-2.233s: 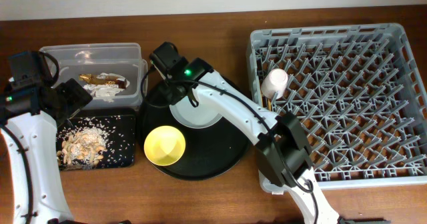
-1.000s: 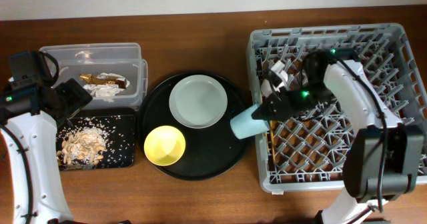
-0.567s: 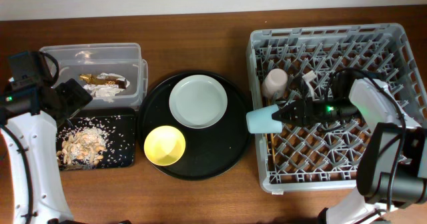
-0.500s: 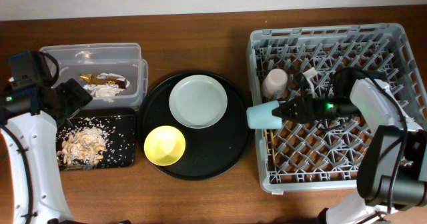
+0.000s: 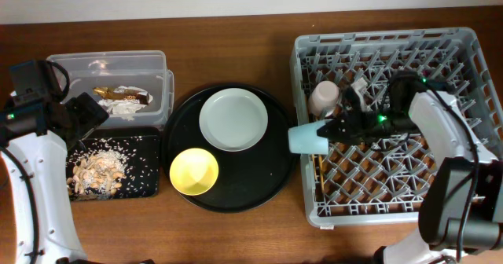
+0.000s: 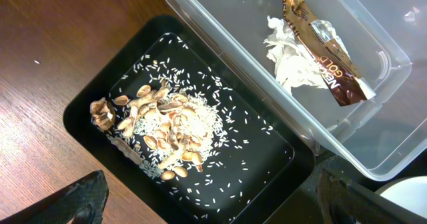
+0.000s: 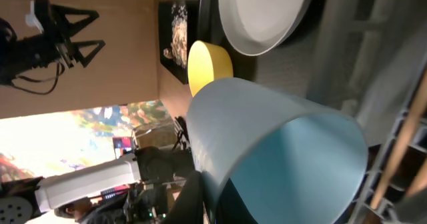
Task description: Sort waste into correct bins and load items into the dishwasher rack
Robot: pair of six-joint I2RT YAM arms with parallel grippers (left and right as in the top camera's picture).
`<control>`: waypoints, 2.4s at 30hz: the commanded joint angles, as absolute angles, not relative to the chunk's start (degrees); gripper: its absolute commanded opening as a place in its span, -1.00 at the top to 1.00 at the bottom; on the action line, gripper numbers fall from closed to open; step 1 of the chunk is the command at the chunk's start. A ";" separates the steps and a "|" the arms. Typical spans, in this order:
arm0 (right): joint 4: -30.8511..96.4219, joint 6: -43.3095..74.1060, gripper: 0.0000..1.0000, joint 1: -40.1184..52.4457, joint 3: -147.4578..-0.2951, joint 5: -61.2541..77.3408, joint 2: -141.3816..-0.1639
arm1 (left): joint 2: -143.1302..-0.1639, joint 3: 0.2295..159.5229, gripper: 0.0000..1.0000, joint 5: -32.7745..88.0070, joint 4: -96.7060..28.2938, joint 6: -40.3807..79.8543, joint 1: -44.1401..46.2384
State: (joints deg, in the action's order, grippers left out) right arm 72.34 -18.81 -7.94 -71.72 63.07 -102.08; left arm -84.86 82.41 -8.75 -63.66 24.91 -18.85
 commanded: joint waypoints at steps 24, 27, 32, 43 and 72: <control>73.19 -2.96 0.53 -6.33 -76.42 16.60 -104.71 | -84.64 82.83 -0.98 -8.78 -63.72 24.80 -19.29; 83.07 -4.51 0.53 -1.98 -94.56 20.64 -99.74 | -84.64 82.83 -0.98 -8.78 -63.72 24.80 -19.29; 79.79 -4.43 -0.39 30.39 -99.55 20.62 -95.59 | -84.64 82.83 -0.98 -8.78 -63.70 24.80 -19.29; 72.58 7.84 0.76 52.64 -99.48 18.83 -122.39 | -84.64 82.83 -0.98 -8.78 -63.70 24.80 -19.29; 66.04 33.54 0.14 66.70 -91.92 -34.13 -119.44 | -84.64 82.83 -0.99 -8.78 -63.72 24.80 -19.29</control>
